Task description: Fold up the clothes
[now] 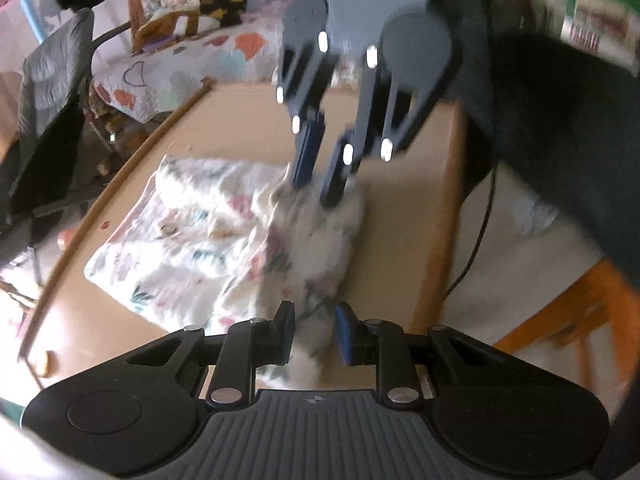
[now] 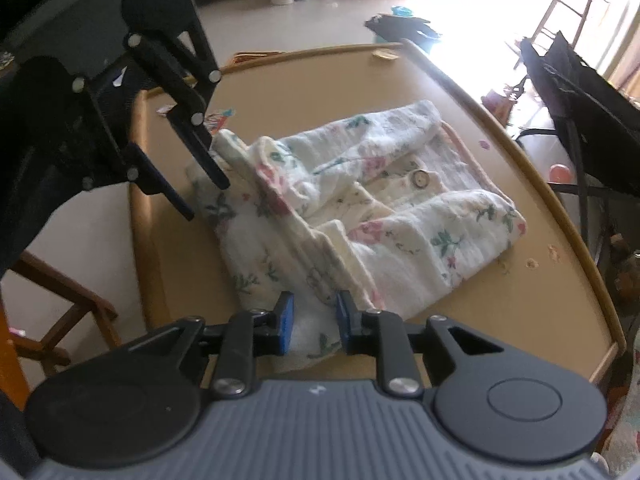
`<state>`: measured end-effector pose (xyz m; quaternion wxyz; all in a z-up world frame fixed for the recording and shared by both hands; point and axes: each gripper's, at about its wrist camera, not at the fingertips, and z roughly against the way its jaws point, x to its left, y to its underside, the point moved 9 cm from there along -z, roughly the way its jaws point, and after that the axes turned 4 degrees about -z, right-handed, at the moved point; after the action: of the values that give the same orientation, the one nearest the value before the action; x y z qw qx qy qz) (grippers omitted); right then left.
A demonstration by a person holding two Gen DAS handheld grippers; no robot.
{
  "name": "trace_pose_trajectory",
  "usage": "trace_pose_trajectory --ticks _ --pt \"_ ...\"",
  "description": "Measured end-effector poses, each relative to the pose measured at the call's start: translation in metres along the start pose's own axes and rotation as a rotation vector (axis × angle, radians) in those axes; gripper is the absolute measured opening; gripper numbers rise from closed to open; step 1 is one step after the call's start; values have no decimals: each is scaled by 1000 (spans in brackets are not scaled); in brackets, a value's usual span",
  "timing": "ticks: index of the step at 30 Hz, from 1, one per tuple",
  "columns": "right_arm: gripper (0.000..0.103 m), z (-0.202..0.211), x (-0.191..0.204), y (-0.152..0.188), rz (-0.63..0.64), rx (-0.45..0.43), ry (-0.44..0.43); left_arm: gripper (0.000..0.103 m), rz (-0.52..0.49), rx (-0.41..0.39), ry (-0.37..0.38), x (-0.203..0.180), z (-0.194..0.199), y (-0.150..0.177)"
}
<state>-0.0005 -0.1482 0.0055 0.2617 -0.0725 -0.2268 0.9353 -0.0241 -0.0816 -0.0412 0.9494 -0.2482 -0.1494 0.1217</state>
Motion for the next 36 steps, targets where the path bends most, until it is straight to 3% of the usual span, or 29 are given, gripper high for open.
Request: trace_pose_trajectory --ticks 4,8,14,22,27,30,35,36 --pt "24 10 6 -3 32 -9 19 27 -30 26 -20 2 -7 3" --pt "38 31 31 -5 159 -43 -10 27 -39 21 1 5 -3 0" --pt "38 15 66 -2 314 -24 -37 27 -39 21 27 6 -2 1" --pt "32 -16 60 -3 350 2 44 27 -26 12 18 10 -6 3" --pt "13 -14 50 -6 279 21 48 29 -33 -5 -10 10 -1 3" --pt "10 -10 42 -10 170 14 5 35 -65 -25 -52 6 9 1" --pt "10 3 27 -17 3 -14 -78 58 -133 -91 -141 -2 29 -11" --pt "10 5 25 -18 -15 -18 -89 58 -145 -95 -146 -4 29 -12"
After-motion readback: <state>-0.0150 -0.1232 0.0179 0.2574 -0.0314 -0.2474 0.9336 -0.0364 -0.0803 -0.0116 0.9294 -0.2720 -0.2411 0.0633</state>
